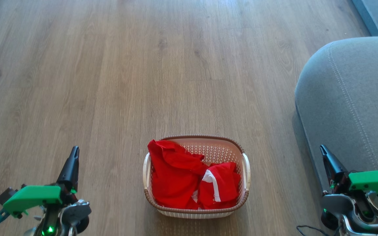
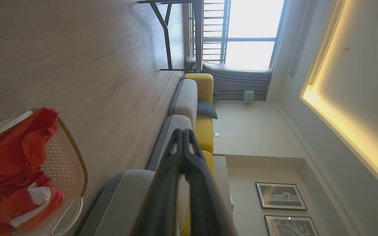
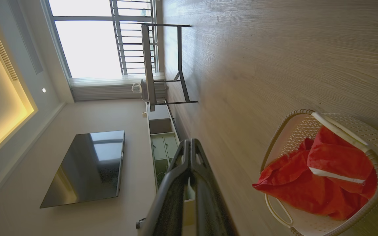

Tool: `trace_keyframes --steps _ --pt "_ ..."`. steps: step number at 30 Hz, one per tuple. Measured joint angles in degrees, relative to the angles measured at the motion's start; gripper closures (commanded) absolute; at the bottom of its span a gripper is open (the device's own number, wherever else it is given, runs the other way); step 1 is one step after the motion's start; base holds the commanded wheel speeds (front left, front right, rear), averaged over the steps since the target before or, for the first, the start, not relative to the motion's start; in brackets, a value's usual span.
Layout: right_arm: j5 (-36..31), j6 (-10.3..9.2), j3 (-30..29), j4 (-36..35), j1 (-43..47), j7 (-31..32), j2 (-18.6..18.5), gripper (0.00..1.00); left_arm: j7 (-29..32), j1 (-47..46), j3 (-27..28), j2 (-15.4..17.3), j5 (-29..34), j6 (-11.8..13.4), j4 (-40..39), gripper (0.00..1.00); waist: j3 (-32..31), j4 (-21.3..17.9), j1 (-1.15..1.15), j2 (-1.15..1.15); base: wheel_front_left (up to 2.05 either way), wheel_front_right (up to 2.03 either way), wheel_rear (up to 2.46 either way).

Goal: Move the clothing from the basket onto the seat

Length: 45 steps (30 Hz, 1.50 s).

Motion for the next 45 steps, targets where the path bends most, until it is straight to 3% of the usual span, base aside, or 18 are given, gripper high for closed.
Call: trace_keyframes --steps 27,28,34,45 --pt "0.00 0.00 0.00 0.00 0.00 0.00 0.00 1.00 0.00 0.00 0.00 0.00 0.00 0.00 0.00 1.00 0.00 0.00 0.00 0.00 0.00 0.00 0.00" --pt "-0.03 0.00 0.04 0.40 0.00 -0.01 0.02 0.00 -0.03 0.09 -0.05 -0.01 0.00 0.03 0.37 0.00 0.00 0.00 0.00 0.00 0.00 0.00 0.00" --pt "-0.03 0.00 0.40 5.09 2.69 -0.01 0.58 0.00 -0.10 4.21 -0.23 -0.23 0.00 0.07 5.19 0.00 0.04 -0.01 0.00 0.00 0.00 0.00 0.00" --pt "-1.20 0.00 1.98 5.32 1.61 -1.07 0.53 0.00 -1.64 2.21 -0.83 -0.21 1.13 0.07 5.68 0.00 0.24 -0.02 0.00 0.00 0.00 0.00 0.00"
